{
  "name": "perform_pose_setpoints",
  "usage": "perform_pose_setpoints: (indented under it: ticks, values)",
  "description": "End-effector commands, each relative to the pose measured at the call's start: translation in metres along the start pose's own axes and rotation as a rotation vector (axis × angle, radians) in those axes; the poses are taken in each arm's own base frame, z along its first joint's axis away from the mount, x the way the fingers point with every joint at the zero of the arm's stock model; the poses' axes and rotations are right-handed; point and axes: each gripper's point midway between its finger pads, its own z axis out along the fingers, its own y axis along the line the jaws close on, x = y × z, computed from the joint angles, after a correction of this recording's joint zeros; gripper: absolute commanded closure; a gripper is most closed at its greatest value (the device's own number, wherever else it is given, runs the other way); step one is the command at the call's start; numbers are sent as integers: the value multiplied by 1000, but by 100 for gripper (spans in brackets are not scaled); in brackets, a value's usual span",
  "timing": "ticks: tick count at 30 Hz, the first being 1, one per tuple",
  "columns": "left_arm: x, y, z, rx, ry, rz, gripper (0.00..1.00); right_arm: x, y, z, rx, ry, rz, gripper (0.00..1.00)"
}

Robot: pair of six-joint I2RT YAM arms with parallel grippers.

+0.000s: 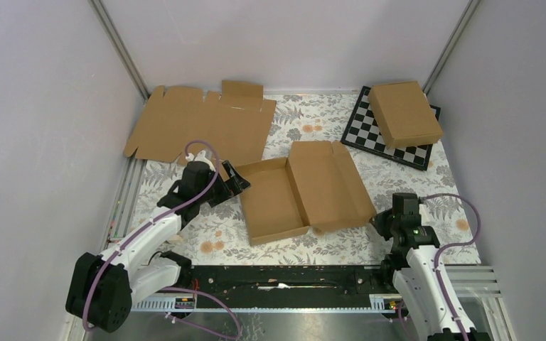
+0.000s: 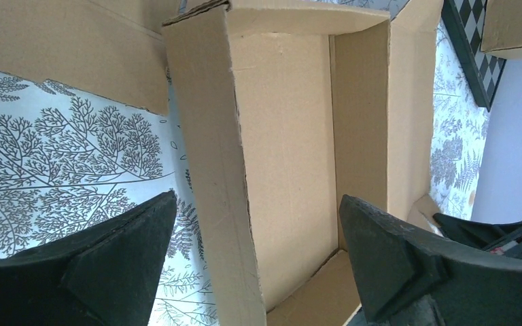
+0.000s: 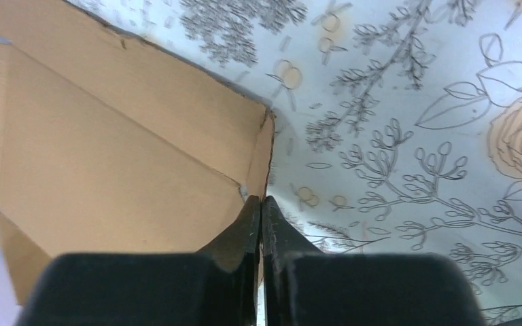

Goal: Fold the paper box

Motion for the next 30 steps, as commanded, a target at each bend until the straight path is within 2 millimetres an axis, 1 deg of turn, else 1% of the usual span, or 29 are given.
perform_pose_setpoints:
  ticks: [1,2,4,6,8,10,11,13,15,16,17,19,22,24,25,27,30]
  values:
    - [-20,-18,0,41,-59,45,1,-32,49,-28,-148,-104,-103,100]
    - [-23,-21,-1,50,-61,65,1,-39,59,-38,-187,-139,-158,100]
    - [-29,-34,-4,91,-63,110,1,-53,83,-60,-301,-218,-264,100]
    - [-35,-49,-6,137,-53,179,1,-59,108,-84,-443,-277,-365,100]
    - [-42,-61,-7,159,-43,222,1,-52,132,-107,-598,-285,-491,100]
    - [-51,-75,-7,192,-43,255,1,-43,148,-121,-695,-264,-573,100]
    - [-55,-85,-7,233,-55,280,3,-38,155,-127,-741,-248,-612,100]
    - [-66,-105,-6,314,-102,303,6,-29,163,-134,-805,-209,-669,100]
    - [-75,-121,-2,368,-151,338,7,-26,169,-137,-829,-196,-698,100]
    - [-84,-128,0,367,-171,354,7,-27,169,-138,-826,-198,-707,100]
    - [-86,-125,6,345,-161,370,8,-28,168,-139,-819,-201,-718,100]
    - [-97,-133,7,325,-161,414,8,-30,166,-140,-803,-210,-737,100]
    - [-104,-138,5,309,-164,452,9,-29,165,-140,-802,-217,-769,100]
    - [-100,-142,4,309,-148,474,9,-28,167,-141,-816,-220,-776,100]
    - [-95,-145,4,318,-132,487,10,-28,169,-142,-824,-223,-779,100]
    - [-80,-144,7,305,-85,501,10,-30,174,-147,-845,-233,-789,100]
    - [-56,-131,8,267,-32,497,10,-27,187,-160,-907,-221,-814,100]
